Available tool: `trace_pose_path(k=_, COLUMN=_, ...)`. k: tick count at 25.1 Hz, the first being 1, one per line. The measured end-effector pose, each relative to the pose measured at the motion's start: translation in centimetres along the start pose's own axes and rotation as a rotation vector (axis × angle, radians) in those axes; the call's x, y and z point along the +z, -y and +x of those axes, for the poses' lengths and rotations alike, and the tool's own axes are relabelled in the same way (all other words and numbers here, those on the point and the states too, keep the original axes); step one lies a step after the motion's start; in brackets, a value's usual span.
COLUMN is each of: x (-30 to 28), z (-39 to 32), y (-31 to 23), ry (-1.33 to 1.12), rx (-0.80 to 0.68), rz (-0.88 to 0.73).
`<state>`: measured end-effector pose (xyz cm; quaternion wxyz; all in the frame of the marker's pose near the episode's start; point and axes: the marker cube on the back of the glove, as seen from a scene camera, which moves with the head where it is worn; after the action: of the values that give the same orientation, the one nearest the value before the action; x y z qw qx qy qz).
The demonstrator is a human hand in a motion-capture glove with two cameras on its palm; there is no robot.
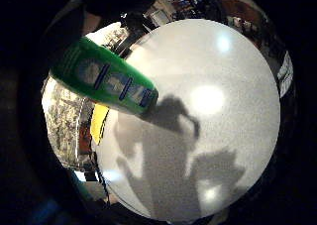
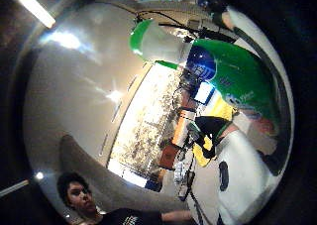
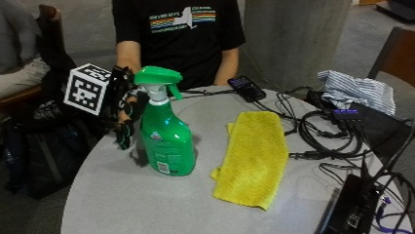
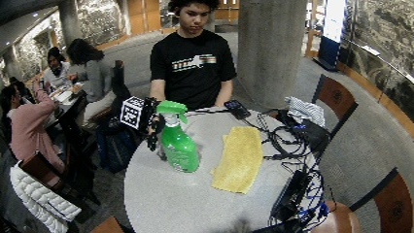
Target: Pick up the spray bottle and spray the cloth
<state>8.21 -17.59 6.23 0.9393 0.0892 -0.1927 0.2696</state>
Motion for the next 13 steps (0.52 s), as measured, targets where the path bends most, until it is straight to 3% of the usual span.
trace_pose_path(k=13, x=3.0, z=0.7, y=4.7, ry=0.008, rx=0.050, rz=-0.070)
